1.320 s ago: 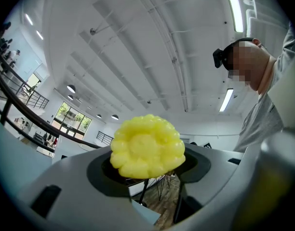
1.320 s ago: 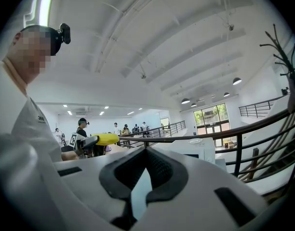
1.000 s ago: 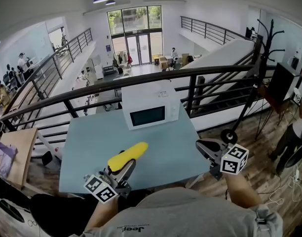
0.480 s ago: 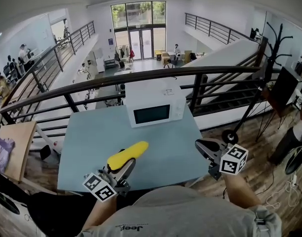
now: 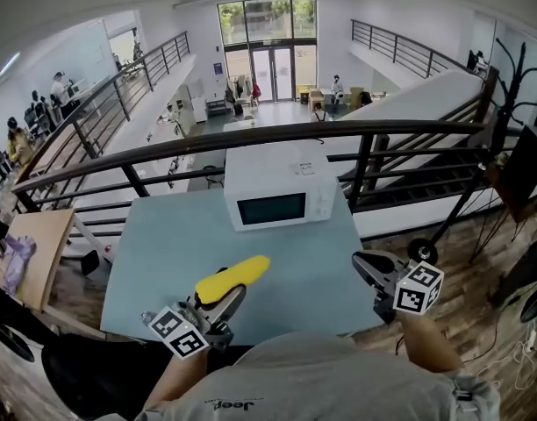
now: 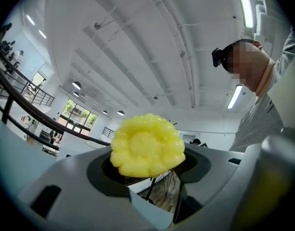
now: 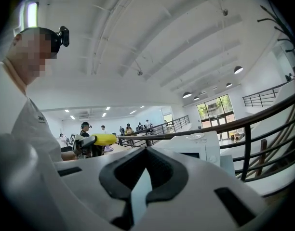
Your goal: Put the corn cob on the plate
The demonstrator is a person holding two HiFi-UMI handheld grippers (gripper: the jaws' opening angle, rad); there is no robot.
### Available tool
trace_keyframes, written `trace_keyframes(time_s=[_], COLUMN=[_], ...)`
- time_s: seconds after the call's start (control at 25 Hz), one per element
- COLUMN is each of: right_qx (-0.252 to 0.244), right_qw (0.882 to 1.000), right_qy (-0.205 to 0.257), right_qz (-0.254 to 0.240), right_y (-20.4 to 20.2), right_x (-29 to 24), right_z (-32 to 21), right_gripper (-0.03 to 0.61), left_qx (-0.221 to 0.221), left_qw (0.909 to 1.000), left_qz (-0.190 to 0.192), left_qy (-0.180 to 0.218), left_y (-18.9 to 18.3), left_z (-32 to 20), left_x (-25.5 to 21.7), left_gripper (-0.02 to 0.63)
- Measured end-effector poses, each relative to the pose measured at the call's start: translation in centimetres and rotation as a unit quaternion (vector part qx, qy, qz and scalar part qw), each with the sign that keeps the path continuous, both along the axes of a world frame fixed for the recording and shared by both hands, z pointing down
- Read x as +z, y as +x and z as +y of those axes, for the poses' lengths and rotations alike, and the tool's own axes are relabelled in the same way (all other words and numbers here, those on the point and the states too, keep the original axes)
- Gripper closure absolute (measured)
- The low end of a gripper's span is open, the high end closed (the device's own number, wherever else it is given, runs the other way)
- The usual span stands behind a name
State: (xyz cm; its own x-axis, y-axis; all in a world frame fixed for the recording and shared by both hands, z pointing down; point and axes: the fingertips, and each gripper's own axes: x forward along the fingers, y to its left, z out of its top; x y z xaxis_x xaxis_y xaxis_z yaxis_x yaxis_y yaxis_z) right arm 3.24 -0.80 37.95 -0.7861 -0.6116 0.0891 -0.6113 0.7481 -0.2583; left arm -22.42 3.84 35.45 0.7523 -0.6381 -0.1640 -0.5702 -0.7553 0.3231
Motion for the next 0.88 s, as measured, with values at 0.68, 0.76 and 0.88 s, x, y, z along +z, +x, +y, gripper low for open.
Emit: trace_keyframes(time_s=[0.68, 0.76, 0.88], right_qx=[-0.105, -0.112, -0.12], right_qw=[0.994, 0.993, 0.991], right_qy=[-0.015, -0.013, -0.016], right_qz=[-0.039, -0.044, -0.054], right_y=[13.1, 13.7, 14.4], right_x=[0.8, 1.0, 1.4], right_z=[-18.8, -19.9, -21.2], right_gripper=[0.561, 0.561, 0.561], left_qx=[-0.083, -0.092, -0.102], left_qw=[0.996, 0.995, 0.9936], left_qz=[0.018, 0.016, 0.014], left_qy=[-0.028, -0.036, -0.046], left_y=[16.4, 17.0, 17.8], left_z=[-13.6, -14.5, -15.8], left_x=[-1.6, -1.3, -1.1], left_gripper=[0.348, 0.348, 0.348])
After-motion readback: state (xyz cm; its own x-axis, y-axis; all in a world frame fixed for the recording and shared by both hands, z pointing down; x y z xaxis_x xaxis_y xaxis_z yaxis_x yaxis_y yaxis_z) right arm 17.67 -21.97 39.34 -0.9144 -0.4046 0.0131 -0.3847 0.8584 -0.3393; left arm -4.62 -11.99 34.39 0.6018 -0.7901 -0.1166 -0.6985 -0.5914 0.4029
